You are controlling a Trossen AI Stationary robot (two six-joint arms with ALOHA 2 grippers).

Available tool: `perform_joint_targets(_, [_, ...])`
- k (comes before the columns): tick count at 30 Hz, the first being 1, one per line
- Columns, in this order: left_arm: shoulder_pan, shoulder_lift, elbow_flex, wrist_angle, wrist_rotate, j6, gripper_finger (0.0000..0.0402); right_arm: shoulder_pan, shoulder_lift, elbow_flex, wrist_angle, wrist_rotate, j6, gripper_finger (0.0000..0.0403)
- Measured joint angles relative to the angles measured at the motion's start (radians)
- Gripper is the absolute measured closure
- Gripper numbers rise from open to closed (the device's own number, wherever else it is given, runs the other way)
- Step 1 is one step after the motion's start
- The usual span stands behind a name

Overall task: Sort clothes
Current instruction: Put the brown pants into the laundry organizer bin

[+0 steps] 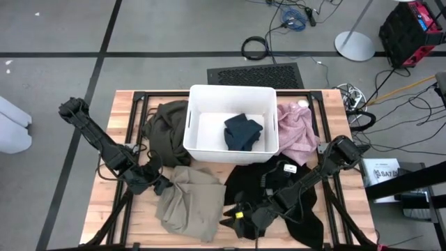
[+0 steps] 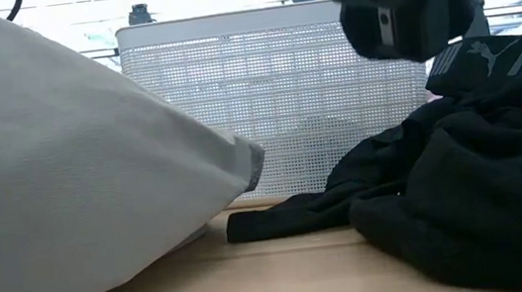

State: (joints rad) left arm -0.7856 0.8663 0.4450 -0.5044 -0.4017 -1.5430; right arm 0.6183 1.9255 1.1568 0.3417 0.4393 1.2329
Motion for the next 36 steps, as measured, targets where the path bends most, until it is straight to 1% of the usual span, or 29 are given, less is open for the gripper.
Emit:
perform_joint_targets(2, [0.0,0.005,0.0,-0.008,0.0,0.011,0.0214,-0.013,0.0,0.001,-0.013,-0.004,0.11,0.0183])
perform_joint_targets(6, [0.0,0.018,0.0,-0.013,0.0,0.013,0.0214,-0.04,0.0,0.001,-0.065,-0.115,0.156,0.0183])
perform_joint_targets(7, [0.0,0.02,0.0,-0.014,0.0,0.012,0.0214,-0.044,0.0,0.001,-0.075,-0.126,0.162,0.0183])
perform_joint_targets(9, [0.0,0.022,0.0,-0.021,0.002,0.006,0.0214,-0.044,0.0,0.001,-0.1,-0.12,0.165,0.0183])
perform_joint_targets(12, [0.0,0.025,0.0,-0.069,0.018,-0.021,0.0214,-0.046,0.002,0.001,-0.134,-0.083,0.186,0.0183])
perform_joint_targets(16, [0.0,0.025,-0.042,-0.07,0.027,-0.09,0.0214,-0.06,0.04,0.001,-0.131,-0.093,0.239,0.0183])
perform_joint_targets(19, [0.0,0.025,-0.083,-0.006,0.027,-0.098,0.0214,-0.081,0.079,0.001,-0.098,-0.128,0.253,0.0183])
perform_joint_targets(23, [0.0,0.027,-0.141,0.153,0.026,-0.093,0.0214,-0.114,0.128,0.001,-0.025,-0.129,0.244,0.0183])
perform_joint_targets(27, [0.0,0.029,-0.189,0.247,0.023,-0.099,0.0214,-0.146,0.173,0.002,0.007,-0.132,0.27,0.0183])
perform_joint_targets(32, [0.0,0.041,-0.209,0.292,0.005,-0.099,0.0214,-0.179,0.217,0.008,0.098,-0.132,0.259,0.0183])
perform_joint_targets(36, [0.0,0.084,-0.209,0.327,0.002,-0.091,0.0214,-0.207,0.241,0.048,0.115,-0.133,0.166,0.0183])
